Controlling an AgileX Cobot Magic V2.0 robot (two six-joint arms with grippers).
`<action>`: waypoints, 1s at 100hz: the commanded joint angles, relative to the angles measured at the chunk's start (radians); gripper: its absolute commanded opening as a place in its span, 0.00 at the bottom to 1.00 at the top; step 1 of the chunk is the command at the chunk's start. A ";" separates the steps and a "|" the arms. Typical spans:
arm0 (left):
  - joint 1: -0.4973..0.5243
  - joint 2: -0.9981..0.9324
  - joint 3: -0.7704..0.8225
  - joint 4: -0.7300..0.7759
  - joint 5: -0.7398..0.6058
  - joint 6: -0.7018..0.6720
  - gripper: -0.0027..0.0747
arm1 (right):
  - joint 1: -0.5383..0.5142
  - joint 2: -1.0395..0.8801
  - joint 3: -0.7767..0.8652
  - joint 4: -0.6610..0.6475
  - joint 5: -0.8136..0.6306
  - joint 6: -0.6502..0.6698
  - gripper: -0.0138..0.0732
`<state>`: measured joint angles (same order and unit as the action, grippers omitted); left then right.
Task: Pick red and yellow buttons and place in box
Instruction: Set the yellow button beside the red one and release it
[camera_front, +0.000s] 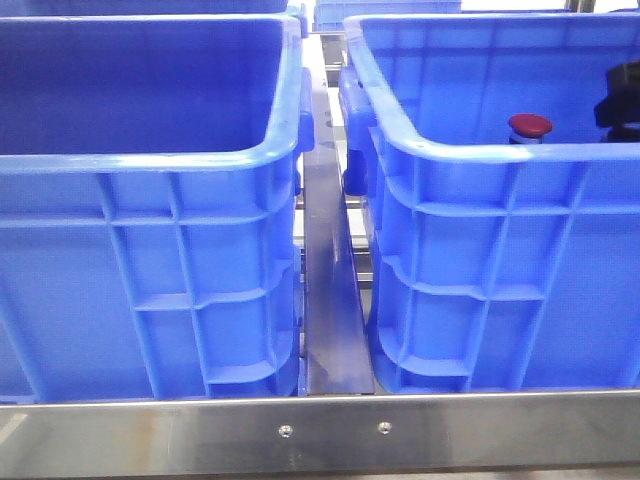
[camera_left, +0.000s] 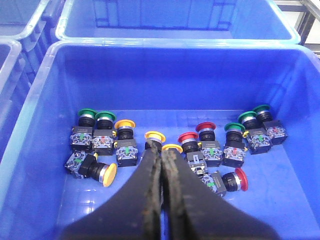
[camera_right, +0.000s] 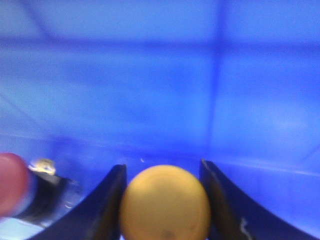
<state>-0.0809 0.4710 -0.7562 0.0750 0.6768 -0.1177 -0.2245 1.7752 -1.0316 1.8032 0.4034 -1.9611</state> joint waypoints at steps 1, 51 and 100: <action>0.001 0.006 -0.027 -0.001 -0.079 -0.008 0.01 | 0.001 -0.022 -0.031 0.120 0.025 -0.026 0.32; 0.001 0.006 -0.027 0.000 -0.079 -0.008 0.01 | 0.001 -0.076 -0.029 0.120 0.024 -0.016 0.77; 0.001 0.006 -0.027 0.000 -0.077 -0.008 0.01 | 0.091 -0.530 0.187 0.119 -0.156 0.046 0.76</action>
<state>-0.0809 0.4710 -0.7562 0.0750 0.6768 -0.1177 -0.1744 1.3647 -0.8698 1.8108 0.2834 -1.9211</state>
